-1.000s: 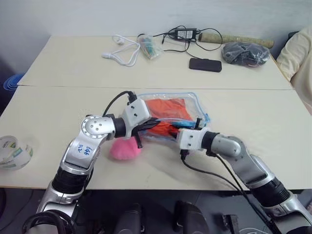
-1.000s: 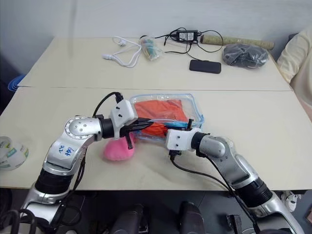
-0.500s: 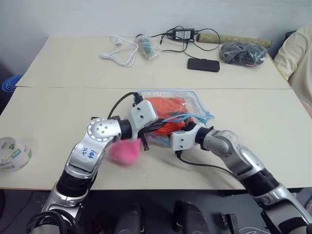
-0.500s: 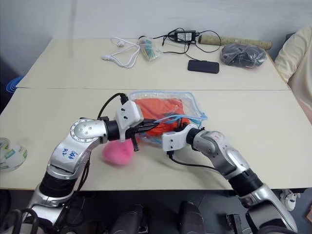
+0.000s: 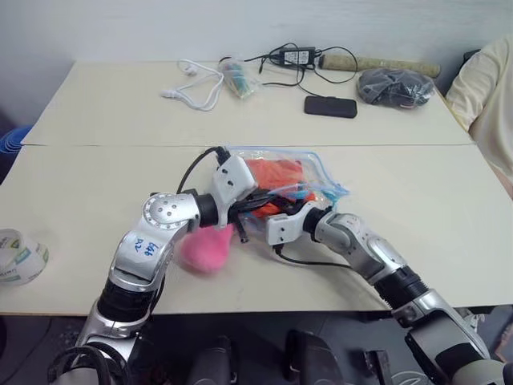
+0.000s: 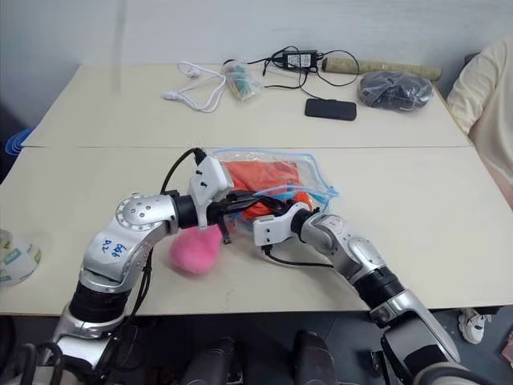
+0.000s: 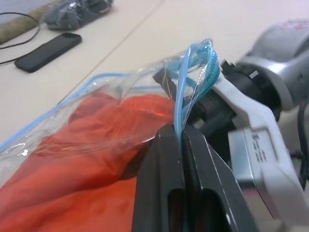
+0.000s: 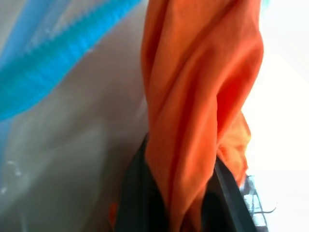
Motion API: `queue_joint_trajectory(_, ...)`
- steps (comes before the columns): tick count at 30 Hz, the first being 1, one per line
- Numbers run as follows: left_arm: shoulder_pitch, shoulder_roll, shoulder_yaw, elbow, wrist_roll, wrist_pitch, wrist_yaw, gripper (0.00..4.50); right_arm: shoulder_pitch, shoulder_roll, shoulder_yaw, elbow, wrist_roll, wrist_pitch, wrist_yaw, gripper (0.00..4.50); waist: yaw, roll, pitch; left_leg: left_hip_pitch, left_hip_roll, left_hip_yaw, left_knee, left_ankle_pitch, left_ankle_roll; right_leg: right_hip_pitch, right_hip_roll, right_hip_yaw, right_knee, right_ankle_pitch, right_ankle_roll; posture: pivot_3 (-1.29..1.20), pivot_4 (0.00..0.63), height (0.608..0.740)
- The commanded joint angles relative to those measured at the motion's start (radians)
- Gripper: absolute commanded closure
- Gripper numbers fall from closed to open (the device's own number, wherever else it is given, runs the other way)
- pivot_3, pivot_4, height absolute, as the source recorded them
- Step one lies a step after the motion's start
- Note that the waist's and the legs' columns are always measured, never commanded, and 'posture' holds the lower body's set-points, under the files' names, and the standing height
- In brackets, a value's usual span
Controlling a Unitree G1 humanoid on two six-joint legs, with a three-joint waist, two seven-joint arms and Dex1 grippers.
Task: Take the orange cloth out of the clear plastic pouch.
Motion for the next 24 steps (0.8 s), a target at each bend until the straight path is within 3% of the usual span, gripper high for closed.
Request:
queue_joint_trajectory(1, -0.052, -0.035, 0.028, 0.004, -0.034, 0.025, 0.046, 4.5, 0.024, -0.022, 0.028, -0.008, -0.017, -0.038, 0.03, 4.5, -0.001, 0.0, 0.0, 0.0, 0.0, 0.0, 0.0, 0.0, 0.0, 0.0, 0.0, 0.0, 0.0, 0.0, 0.0, 0.0, 0.15, 0.74)
queue_joint_trajectory(7, -0.081, -0.047, -0.001, 0.076, -0.014, 0.021, 0.074, 4.5, 0.016, -0.097, 0.021, -0.129, -0.052, -0.11, 0.073, 4.5, 0.0, 0.0, 0.0, 0.0, -0.001, 0.0, -0.001, 0.0, 0.0, 0.0, 0.0, 0.0, -0.001, 0.0, 0.0, 0.0, 0.15, 0.74)
queue_joint_trajectory(12, -0.056, 0.003, -0.068, 0.137, 0.059, -0.047, 0.076, 4.5, 0.001, -0.161, -0.087, -0.285, 0.113, -0.072, 0.224, 4.5, -0.002, 0.0, 0.0, 0.0, -0.002, 0.0, -0.001, 0.0, 0.0, -0.001, 0.0, 0.0, -0.001, 0.0, 0.0, 0.0, 0.15, 0.74)
queue_joint_trajectory(19, -0.056, 0.018, -0.084, 0.23, 0.109, -0.111, 0.097, 4.5, 0.063, -0.319, -0.245, -0.584, 0.623, 0.204, 0.625, 4.5, 0.004, 0.0, 0.0, -0.001, -0.002, 0.0, -0.001, 0.0, 0.0, -0.001, 0.0, 0.0, -0.001, 0.0, 0.0, 0.0, 0.15, 0.74)
queue_joint_trajectory(24, -0.019, 0.06, -0.116, 0.184, 0.129, -0.161, 0.049, 4.5, 0.087, -0.59, -0.478, -0.681, 1.063, 0.501, 0.947, 4.5, 0.014, 0.0, 0.0, -0.001, -0.003, 0.0, -0.001, -0.001, 0.001, -0.001, 0.0, 0.0, -0.001, 0.0, 0.0, 0.0, 0.15, 0.74)
